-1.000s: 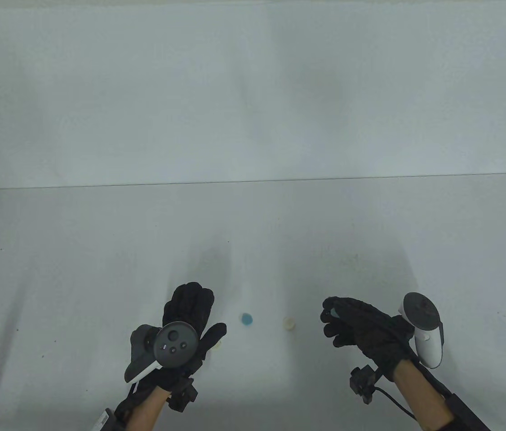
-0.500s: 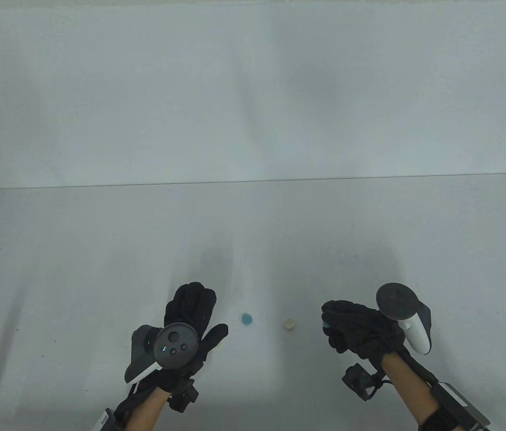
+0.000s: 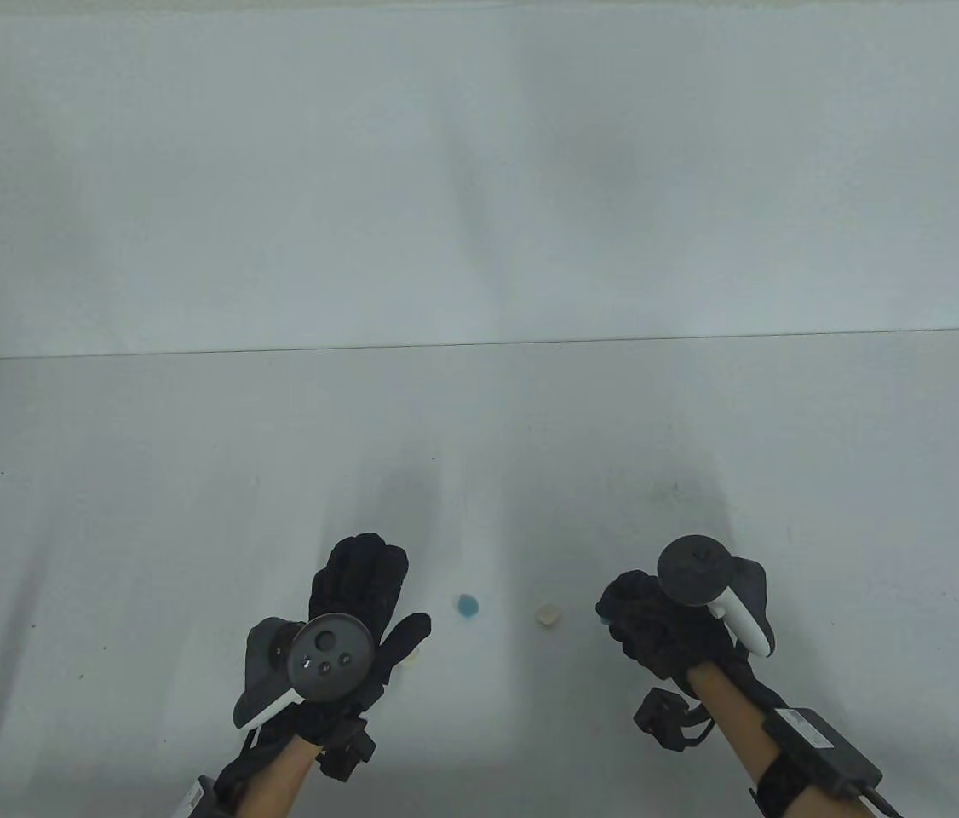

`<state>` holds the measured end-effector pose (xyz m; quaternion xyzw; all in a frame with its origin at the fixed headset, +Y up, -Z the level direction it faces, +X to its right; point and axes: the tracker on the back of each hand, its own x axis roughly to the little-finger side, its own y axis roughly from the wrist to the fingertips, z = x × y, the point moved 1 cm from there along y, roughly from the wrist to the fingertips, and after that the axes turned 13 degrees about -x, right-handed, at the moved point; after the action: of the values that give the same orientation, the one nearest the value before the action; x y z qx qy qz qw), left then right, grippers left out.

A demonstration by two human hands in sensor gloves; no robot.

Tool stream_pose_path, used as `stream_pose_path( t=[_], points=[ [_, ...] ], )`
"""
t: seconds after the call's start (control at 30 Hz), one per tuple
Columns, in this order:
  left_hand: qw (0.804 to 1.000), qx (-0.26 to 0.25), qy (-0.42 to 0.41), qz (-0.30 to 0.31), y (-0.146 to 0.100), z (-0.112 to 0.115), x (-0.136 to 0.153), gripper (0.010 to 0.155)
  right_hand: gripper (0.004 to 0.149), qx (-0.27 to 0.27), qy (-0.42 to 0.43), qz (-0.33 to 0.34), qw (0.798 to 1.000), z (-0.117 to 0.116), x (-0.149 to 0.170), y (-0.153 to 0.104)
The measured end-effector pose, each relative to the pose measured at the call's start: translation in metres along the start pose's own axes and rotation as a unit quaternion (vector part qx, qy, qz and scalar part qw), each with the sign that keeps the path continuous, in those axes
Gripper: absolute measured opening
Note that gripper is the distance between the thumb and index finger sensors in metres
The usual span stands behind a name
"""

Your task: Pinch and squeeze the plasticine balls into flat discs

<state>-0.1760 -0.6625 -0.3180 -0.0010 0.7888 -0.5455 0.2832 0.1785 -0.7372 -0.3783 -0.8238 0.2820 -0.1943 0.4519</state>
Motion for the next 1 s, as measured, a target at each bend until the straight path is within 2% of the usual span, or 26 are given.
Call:
stream_pose_path(
  t=[0.07, 0.2, 0.3, 0.5, 0.67, 0.77, 1.0],
  points=[
    [1.000, 0.000, 0.000, -0.001, 0.000, 0.000, 0.000, 0.076, 0.043, -0.028, 0.004, -0.007, 1.000, -0.004, 0.003, 0.005],
    [1.000, 0.004, 0.000, -0.002, 0.000, 0.000, 0.001, 0.076, 0.041, -0.039, -0.030, -0.028, 0.998, -0.009, 0.005, 0.009],
    [1.000, 0.005, -0.001, -0.002, 0.001, 0.000, 0.001, 0.076, 0.041, -0.013, -0.058, -0.030, 0.998, -0.009, 0.003, 0.010],
    [1.000, 0.008, 0.000, -0.004, 0.001, 0.000, 0.001, 0.076, 0.046, 0.005, -0.116, -0.026, 0.993, -0.014, -0.005, 0.017],
    [1.000, 0.010, 0.001, -0.003, 0.001, 0.000, 0.000, 0.076, 0.040, 0.014, -0.159, -0.023, 0.987, -0.017, -0.012, 0.022],
    [1.000, 0.012, 0.000, -0.003, 0.001, 0.000, 0.000, 0.076, 0.040, 0.021, -0.199, -0.024, 0.980, -0.021, -0.016, 0.023],
    [1.000, 0.012, 0.000, -0.003, 0.002, 0.000, 0.000, 0.076, 0.040, 0.029, -0.320, -0.031, 0.946, -0.031, -0.024, 0.023]
  ],
)
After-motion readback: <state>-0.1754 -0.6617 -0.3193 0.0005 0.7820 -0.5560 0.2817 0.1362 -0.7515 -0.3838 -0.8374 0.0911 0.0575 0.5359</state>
